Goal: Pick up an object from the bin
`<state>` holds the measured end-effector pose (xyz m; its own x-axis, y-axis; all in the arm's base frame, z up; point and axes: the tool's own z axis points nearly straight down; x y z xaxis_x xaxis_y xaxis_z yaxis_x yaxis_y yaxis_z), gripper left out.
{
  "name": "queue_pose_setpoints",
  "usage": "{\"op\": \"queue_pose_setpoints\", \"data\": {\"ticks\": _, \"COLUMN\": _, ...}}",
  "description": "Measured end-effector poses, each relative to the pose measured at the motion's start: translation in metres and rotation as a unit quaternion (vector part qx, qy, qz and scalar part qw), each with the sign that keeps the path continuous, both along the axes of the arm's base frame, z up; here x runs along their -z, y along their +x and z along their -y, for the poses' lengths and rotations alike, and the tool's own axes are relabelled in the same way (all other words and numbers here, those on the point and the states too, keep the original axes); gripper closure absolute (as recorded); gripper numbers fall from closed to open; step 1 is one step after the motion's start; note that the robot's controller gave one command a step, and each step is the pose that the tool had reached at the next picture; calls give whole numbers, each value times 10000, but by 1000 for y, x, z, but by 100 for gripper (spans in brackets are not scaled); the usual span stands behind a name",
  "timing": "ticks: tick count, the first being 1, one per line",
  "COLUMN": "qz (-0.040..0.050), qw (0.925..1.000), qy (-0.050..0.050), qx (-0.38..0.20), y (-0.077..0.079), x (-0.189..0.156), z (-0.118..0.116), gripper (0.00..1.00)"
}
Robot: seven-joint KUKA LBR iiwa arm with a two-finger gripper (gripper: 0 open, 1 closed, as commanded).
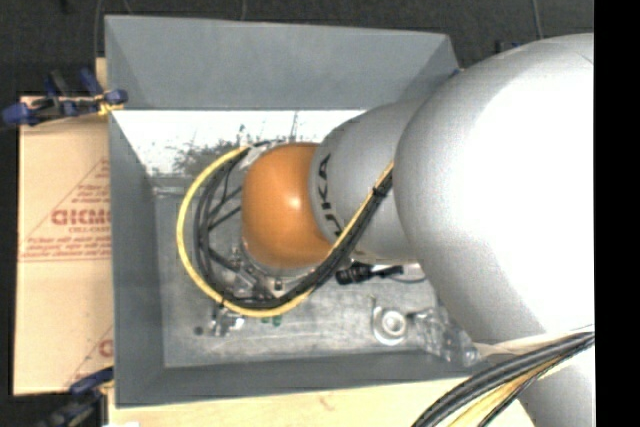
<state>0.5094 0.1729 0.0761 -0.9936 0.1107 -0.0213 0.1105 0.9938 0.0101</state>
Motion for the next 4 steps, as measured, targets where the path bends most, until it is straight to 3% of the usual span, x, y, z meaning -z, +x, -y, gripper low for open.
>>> {"op": "queue_pose_setpoints", "data": {"ticks": 1, "qz": -101, "qw": 9999, "qy": -24, "qx": -6, "y": -6, "x": 4, "z": 0, "gripper": 0}}
{"op": "queue_pose_setpoints", "data": {"ticks": 2, "qz": -89, "qw": 9997, "qy": -13, "qx": 225, "y": 4, "x": -1, "z": 11, "gripper": 0}}
{"op": "queue_pose_setpoints", "data": {"ticks": 3, "qz": -54, "qw": 9984, "qy": -21, "qx": 557, "y": 0, "x": 2, "z": -2, "gripper": 0}}
{"op": "queue_pose_setpoints", "data": {"ticks": 4, "qz": -108, "qw": 9969, "qy": -58, "qx": -775, "y": -23, "x": -19, "z": 8, "gripper": 0}}
